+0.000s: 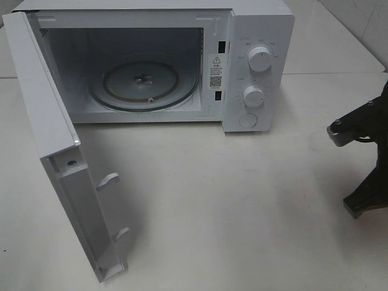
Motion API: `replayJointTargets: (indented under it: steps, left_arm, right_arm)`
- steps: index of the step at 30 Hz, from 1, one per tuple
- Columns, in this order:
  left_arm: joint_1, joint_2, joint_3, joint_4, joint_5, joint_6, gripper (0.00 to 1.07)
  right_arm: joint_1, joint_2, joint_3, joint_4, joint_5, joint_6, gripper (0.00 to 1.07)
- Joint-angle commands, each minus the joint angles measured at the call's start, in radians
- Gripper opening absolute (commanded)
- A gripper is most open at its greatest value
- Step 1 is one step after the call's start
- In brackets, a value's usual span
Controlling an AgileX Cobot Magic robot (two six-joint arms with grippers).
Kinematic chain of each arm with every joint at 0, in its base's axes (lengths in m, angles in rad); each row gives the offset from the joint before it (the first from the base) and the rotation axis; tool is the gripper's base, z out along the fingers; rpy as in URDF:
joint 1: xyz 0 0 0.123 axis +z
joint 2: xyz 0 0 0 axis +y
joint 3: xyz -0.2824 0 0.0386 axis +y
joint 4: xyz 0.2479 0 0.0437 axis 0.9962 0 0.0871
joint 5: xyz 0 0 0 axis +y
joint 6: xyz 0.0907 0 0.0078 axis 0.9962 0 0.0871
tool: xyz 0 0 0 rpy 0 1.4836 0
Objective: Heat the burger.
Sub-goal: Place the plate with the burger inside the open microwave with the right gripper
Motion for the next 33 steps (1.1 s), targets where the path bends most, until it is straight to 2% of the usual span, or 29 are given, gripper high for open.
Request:
replayJointTargets:
  steps: [1,14,19,22,24,27,33]
  left_arm:
    - [0.004,-0.008,0.004,-0.002,-0.003,-0.004,0.98]
    - [0.004,-0.008,0.004,-0.002,-0.003,-0.004,0.98]
    - [0.004,-0.008,0.004,-0.002,-0.003,-0.004,0.98]
    - [0.004,-0.008,0.004,-0.002,-0.003,-0.004,0.98]
    - [0.004,-0.008,0.004,-0.002,-0.003,-0.004,0.98]
    - [0.004,-0.008,0.004,-0.002,-0.003,-0.004,0.98]
    - [0.004,-0.008,0.004,-0.002,-0.003,-0.004,0.98]
  right_arm:
    - [0.064,-0.012,-0.005,-0.071,0.035,-0.005,0.00]
    - [0.226,-0.012,-0.005,-0.121,0.019,-0.007,0.00]
    - [0.330,-0.012,-0.005,-0.165,0.018,-0.007,0.00]
    - [0.347,-0.012,-0.005,-0.169,0.018,-0.010,0.00]
    - [0.403,-0.012,-0.005,-0.174,0.017,-0.027,0.01]
    - [0.419,-0.012,-0.005,-0.174,0.017,-0.031,0.01]
    - [0.516,-0.012,-0.005,-0.185,0.018,-0.054,0.01]
